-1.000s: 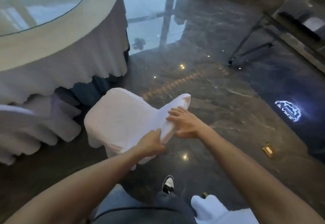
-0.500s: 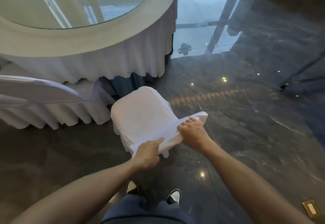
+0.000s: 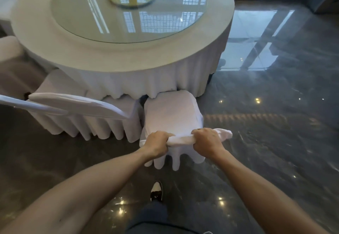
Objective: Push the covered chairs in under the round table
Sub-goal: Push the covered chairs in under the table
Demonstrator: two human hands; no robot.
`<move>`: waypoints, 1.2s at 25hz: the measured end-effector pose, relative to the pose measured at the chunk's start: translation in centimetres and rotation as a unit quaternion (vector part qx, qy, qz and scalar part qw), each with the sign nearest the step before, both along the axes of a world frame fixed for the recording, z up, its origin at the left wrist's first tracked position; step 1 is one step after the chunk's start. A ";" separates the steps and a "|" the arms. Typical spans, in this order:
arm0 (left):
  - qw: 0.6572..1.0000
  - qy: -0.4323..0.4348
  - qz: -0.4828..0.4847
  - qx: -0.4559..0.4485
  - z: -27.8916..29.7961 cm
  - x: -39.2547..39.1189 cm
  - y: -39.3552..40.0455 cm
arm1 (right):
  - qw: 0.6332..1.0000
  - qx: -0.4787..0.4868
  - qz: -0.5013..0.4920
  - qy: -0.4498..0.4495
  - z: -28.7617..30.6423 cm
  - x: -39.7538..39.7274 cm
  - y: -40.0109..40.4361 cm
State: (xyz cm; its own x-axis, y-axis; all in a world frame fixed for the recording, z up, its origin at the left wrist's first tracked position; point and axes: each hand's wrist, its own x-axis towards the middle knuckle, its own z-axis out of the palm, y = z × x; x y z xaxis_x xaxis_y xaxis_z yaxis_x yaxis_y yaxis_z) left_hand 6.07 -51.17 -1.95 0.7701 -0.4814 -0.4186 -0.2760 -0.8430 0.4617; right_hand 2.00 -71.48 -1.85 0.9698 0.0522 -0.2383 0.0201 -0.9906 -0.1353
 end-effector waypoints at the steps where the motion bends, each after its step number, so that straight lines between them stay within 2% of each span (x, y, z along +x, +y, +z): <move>1: 1.000 -0.003 -0.004 0.006 0.2 2.0 0.8 | 1.000 -0.001 -0.006 0.005 0.2 1.7 1.0; 10: 0.996 -0.054 -0.037 0.062 0.1 15.0 4.3 | 0.998 0.018 -0.056 0.010 -0.1 13.4 5.6; 17: 0.993 -0.064 -0.043 0.086 -2.1 19.1 5.2 | 0.998 0.009 -0.061 0.017 -1.2 17.1 6.6; 24: 0.994 -0.050 -0.034 0.091 -3.0 19.9 4.6 | 0.999 0.019 -0.031 0.027 -1.3 18.1 5.5; 27: 0.995 -0.003 -0.047 0.090 -1.9 20.0 4.3 | 0.995 0.055 -0.023 0.082 -0.7 18.1 4.5; 30: 0.982 0.118 -0.092 0.113 -0.7 22.1 2.7 | 0.974 0.132 -0.014 0.183 0.2 18.9 2.3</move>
